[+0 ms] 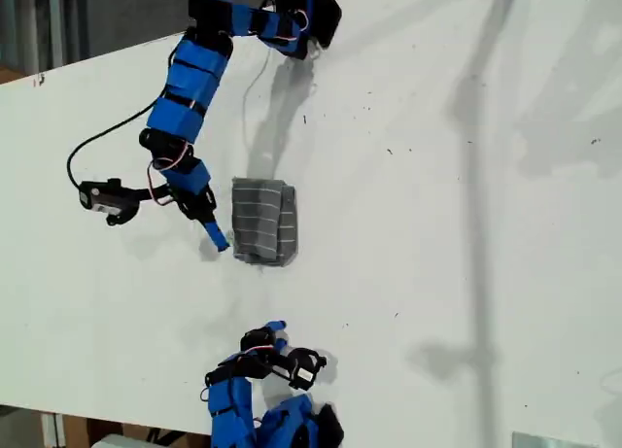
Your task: Grasp corners of a square towel and fold twice.
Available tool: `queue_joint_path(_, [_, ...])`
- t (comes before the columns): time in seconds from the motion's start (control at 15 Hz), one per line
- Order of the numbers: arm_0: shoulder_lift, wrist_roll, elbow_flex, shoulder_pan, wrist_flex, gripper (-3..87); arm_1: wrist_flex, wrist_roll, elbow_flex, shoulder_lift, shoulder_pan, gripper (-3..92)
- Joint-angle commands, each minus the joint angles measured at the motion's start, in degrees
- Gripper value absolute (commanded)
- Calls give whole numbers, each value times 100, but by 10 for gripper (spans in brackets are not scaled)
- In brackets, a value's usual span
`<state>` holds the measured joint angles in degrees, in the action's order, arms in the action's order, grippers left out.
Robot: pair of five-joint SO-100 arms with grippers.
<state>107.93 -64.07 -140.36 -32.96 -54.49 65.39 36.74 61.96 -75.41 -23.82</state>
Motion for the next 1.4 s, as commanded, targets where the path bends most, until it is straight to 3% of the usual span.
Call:
queue_joint_path(0.0, [114,-9,18,-185,26,155,-229,413,2426,-2250,272,368])
queue_joint_path(0.27, [527,-105,-220,-193,26,155,-369,2900,6750,-4966,1529,355])
queue_joint_path(0.47, [3639,-835,-1951,519,378,170,-861,4315,8736,-7058,2654,424])
queue_joint_path(0.6, [6249,-1371,-2786,1230,-352,171,-861,4702,8886,-7339,3234,428])
queue_joint_path(0.67, [8411,-1644,-3155,1441,-1397,171,-870,4948,8956,-7550,3524,435])
queue_joint_path(0.73, [9114,-1907,-3085,1591,-2074,172,-905,5106,9097,-7875,3709,435])
queue_joint_path(0.87, [9114,-1925,-3041,1872,-1934,173,-519,5317,9598,-9035,3718,433])
queue_joint_path(1.0, [9114,-2153,-3393,1670,-2224,172,1529,5730,10274,-11364,3322,398])
queue_joint_path(1.13, [9097,-1890,-3727,1679,-2188,171,1679,5678,10151,-11338,3410,353])
queue_joint_path(1.2, [9105,-1951,-3753,1749,-2171,128,1679,5713,10151,-11320,3419,329])
queue_joint_path(1.33, [9105,-712,-3797,1767,-2101,87,1679,5678,10151,-11320,4166,302])
